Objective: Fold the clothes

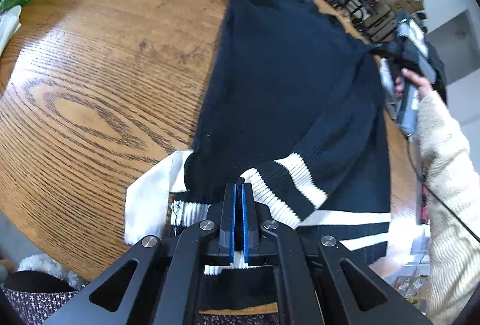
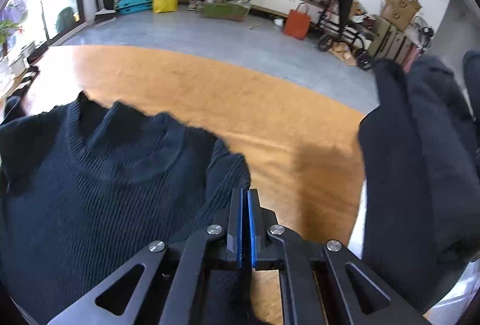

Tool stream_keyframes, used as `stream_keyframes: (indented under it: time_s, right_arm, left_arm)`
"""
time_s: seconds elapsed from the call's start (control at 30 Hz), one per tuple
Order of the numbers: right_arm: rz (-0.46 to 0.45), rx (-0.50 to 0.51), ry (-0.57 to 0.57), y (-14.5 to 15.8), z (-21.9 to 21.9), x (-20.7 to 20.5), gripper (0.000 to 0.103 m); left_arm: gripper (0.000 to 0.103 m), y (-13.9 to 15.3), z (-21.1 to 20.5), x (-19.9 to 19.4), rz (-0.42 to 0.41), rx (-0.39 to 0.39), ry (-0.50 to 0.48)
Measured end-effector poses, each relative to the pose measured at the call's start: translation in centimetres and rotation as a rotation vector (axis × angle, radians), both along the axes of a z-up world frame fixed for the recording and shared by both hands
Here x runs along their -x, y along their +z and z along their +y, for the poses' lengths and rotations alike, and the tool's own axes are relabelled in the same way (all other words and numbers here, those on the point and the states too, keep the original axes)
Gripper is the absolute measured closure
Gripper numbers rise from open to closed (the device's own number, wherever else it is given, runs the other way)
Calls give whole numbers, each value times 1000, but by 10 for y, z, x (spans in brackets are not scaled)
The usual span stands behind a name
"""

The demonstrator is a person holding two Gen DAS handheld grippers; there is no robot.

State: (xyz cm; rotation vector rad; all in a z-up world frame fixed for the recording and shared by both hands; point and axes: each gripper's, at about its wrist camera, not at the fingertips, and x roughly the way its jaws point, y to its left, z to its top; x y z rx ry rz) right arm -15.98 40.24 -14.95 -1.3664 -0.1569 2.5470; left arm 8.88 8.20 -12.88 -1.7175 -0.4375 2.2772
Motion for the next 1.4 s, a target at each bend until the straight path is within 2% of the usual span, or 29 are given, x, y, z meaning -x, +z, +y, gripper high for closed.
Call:
stream_keyframes:
  time_s: [0.13,0.3,0.37,0.4,0.43,0.47,0.57,0.6,0.73,0.87,0.93,0.97,1.0,1.03,1.1,1.23,1.33,1.4]
  right_arm:
    - [9,-44,-43,-4,6,17,99]
    - [-25,-47,-99,-26,15,33,99]
    - [-22,-98,-122,-32,12,33,97]
    - [-13,-119,-133,-32,11,32,83]
    - [-6,-127,-148,-30,11,31,63]
    - [5,-125,-160,-26,12,28,55]
    - [78,-46,-138,1,10,8,47]
    - [92,-18,-126,11,9,0,40]
    - [69,9,-52,25,2,-43,35]
    - [23,6,7,26,-2,-84,36]
    - [1,17,20,21,4,-100,46]
    - [-7,25,21,19,7,-105,49]
    - [-14,27,15,17,12,-106,59]
    - [-20,28,8,16,16,-108,69]
    - [-19,24,-1,17,22,-106,78]
    - [-24,25,-5,13,28,-88,78]
    - [-38,75,21,2,22,-80,78]
    - [-61,55,50,-9,13,-80,81]
  left_arm:
    - [100,3,11,1,19,25,-34]
    - [99,4,28,-3,40,120,-84]
    - [99,4,30,-4,28,139,-90]
    - [99,4,31,-5,21,145,-92]
    - [99,4,31,-5,14,152,-95]
    - [98,4,32,-5,8,158,-96]
    - [98,4,32,-8,-1,167,-80]
    - [98,4,33,-8,-2,171,-77]
    - [94,6,32,-12,-10,192,-58]
    - [85,16,25,-21,3,226,-34]
    - [74,24,18,-21,21,232,-19]
    - [64,28,14,-21,31,236,-12]
    - [60,32,10,-20,40,239,-5]
    - [59,36,7,-20,50,243,1]
    - [58,46,9,-17,82,264,2]
    - [54,55,21,3,124,273,-34]
    - [54,52,37,7,136,242,-69]
    - [54,47,48,7,143,225,-90]
